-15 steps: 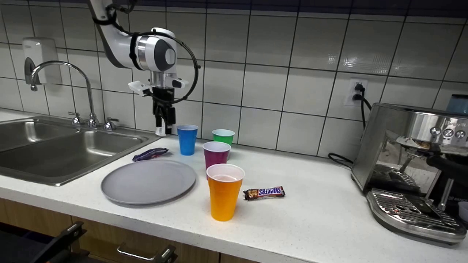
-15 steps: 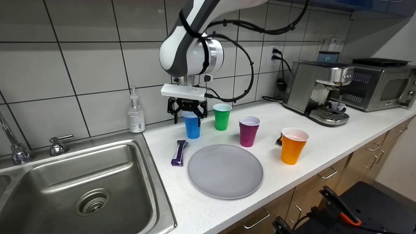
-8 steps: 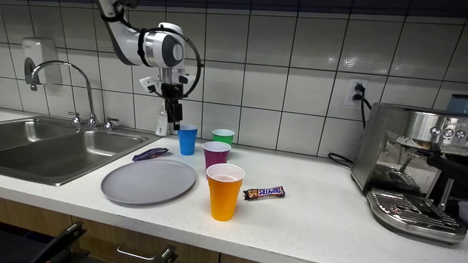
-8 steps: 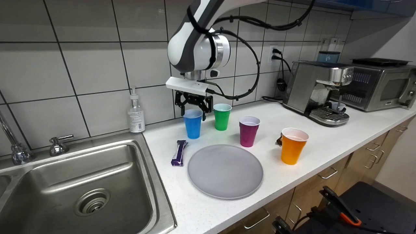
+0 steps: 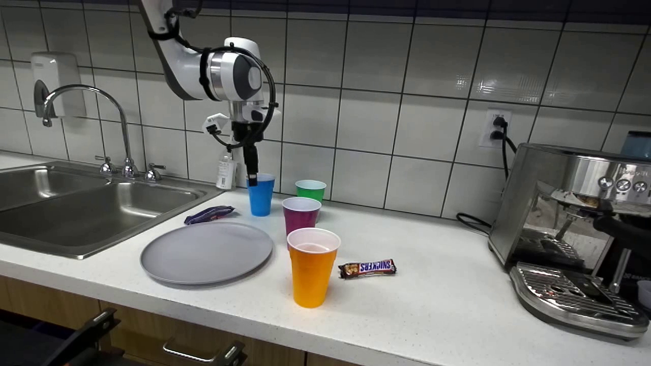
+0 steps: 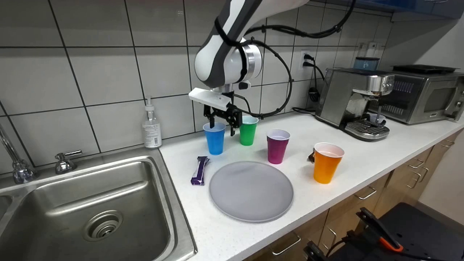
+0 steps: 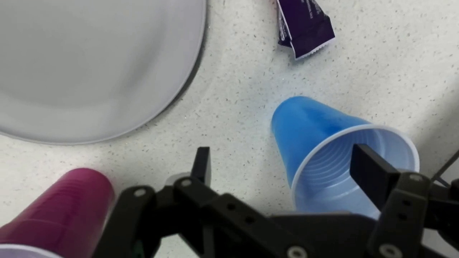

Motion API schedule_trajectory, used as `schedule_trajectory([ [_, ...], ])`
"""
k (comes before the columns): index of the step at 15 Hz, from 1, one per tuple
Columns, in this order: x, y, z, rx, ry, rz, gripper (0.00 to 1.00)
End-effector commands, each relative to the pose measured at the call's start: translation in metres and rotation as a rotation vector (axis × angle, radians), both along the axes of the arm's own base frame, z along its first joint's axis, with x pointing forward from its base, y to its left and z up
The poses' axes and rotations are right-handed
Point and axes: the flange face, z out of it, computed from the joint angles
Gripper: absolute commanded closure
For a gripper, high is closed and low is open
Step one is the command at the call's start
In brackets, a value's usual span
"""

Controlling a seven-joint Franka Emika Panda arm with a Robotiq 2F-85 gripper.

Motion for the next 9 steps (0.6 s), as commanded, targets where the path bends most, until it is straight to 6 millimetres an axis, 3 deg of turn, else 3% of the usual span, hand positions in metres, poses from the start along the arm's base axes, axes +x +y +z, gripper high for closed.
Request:
schedule_trajectory([
  [1, 0.001, 0.001, -0.009, -0.012, -0.021, -0.091, 0.0],
  [5, 0.006, 0.0, -0.027, -0.004, -0.021, -0.155, 0.0],
  [9, 0.006, -0.001, -0.03, -0.001, -0.02, -0.189, 0.0],
])
